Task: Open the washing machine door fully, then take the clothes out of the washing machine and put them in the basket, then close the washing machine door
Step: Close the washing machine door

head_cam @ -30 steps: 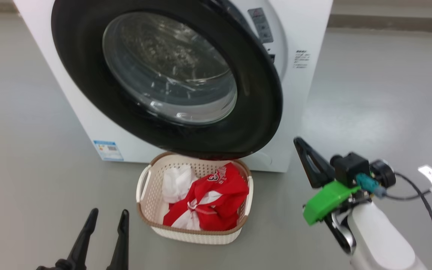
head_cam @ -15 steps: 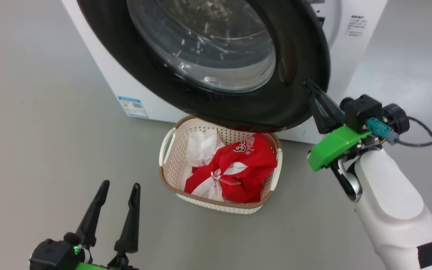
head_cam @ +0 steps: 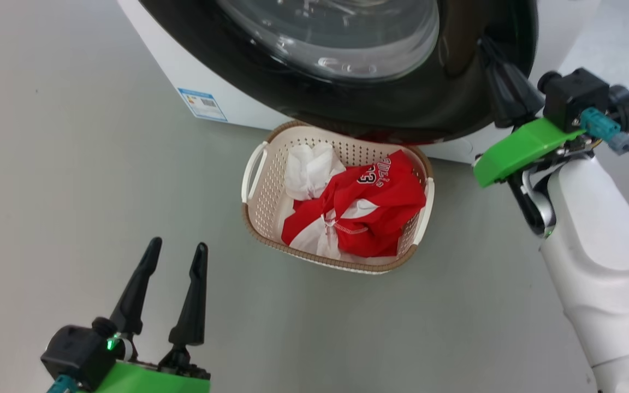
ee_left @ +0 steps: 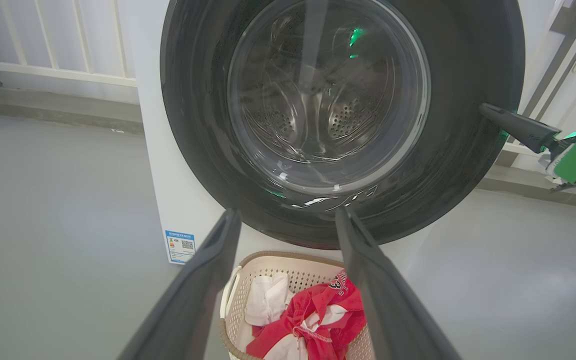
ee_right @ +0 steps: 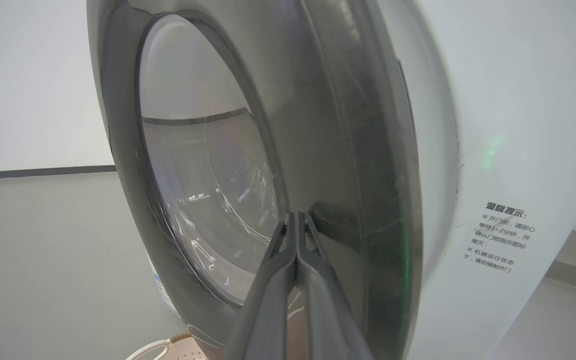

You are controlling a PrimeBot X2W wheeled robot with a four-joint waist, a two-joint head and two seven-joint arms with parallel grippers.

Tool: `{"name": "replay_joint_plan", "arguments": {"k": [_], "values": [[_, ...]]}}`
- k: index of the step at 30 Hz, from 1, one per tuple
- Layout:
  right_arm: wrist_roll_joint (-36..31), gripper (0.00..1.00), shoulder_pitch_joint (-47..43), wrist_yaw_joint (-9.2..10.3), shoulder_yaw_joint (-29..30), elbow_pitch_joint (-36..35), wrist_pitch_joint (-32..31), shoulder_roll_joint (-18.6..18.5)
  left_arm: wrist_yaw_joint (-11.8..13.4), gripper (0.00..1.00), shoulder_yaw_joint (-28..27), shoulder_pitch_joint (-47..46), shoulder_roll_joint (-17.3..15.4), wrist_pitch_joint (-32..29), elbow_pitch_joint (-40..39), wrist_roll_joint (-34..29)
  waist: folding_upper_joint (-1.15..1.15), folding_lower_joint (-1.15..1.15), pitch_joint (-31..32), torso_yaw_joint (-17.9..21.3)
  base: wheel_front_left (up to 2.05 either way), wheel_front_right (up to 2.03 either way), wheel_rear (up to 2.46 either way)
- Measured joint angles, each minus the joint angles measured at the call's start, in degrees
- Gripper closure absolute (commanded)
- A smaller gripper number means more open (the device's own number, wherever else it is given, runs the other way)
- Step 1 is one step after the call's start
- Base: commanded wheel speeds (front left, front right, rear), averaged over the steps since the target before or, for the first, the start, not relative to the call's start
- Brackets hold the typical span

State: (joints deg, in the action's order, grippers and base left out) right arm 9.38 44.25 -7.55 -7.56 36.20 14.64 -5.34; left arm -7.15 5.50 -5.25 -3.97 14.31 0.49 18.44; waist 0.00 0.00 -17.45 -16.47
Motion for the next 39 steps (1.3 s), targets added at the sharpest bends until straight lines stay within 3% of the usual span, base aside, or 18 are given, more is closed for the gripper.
{"name": "replay_joint_plan", "arguments": {"k": [11,18,32,33,35,36,37,39], "values": [[-1.0,1.00,7.3,0.00,1.5,3.0,0.0,0.0,0.0,0.00,1.7,-2.6,0.6,0.0,0.1,0.9,0.00,0.00,-4.4,-0.1,0.00,0.00,0.00],[-0.8,1.00,12.5,0.00,2.4,3.4,0.0,-2.1,0.0,0.00,2.2,-3.5,0.8,0.0,0.0,1.3,0.00,0.00,-6.6,-0.7,0.00,0.00,0.00],[-0.6,1.00,11.6,-0.01,4.2,3.3,0.1,-1.8,0.0,0.00,-2.1,-5.9,0.7,0.0,1.2,-2.4,0.00,0.00,-6.0,-1.2,0.00,0.00,0.00],[-0.4,0.93,10.9,0.00,3.9,3.1,0.1,-1.7,0.0,0.00,-2.4,-5.9,0.8,0.0,1.5,-2.4,0.00,0.00,-5.7,-1.1,0.00,0.00,0.00],[-0.2,0.64,10.0,0.00,3.4,2.9,0.1,-1.7,0.0,0.00,-2.6,-5.8,0.8,0.0,1.7,-2.5,0.00,0.00,-5.4,-0.9,0.00,0.00,0.00],[0.1,0.40,8.9,0.00,3.1,2.7,0.1,-1.5,0.1,0.00,-3.0,-5.8,0.8,0.0,1.8,-2.6,0.00,0.00,-5.0,-0.7,0.00,0.00,0.00],[0.4,0.00,7.7,0.00,2.9,2.5,0.1,-1.3,0.1,0.00,-3.4,-5.8,0.9,0.0,2.0,-2.6,0.00,0.00,-4.7,-0.5,0.00,0.00,0.00],[1.2,0.00,5.3,0.00,2.8,1.8,0.1,-0.9,0.1,0.00,-4.0,-5.8,0.9,0.0,2.6,-2.6,0.00,0.00,-3.9,0.1,0.00,0.00,0.00]]}}
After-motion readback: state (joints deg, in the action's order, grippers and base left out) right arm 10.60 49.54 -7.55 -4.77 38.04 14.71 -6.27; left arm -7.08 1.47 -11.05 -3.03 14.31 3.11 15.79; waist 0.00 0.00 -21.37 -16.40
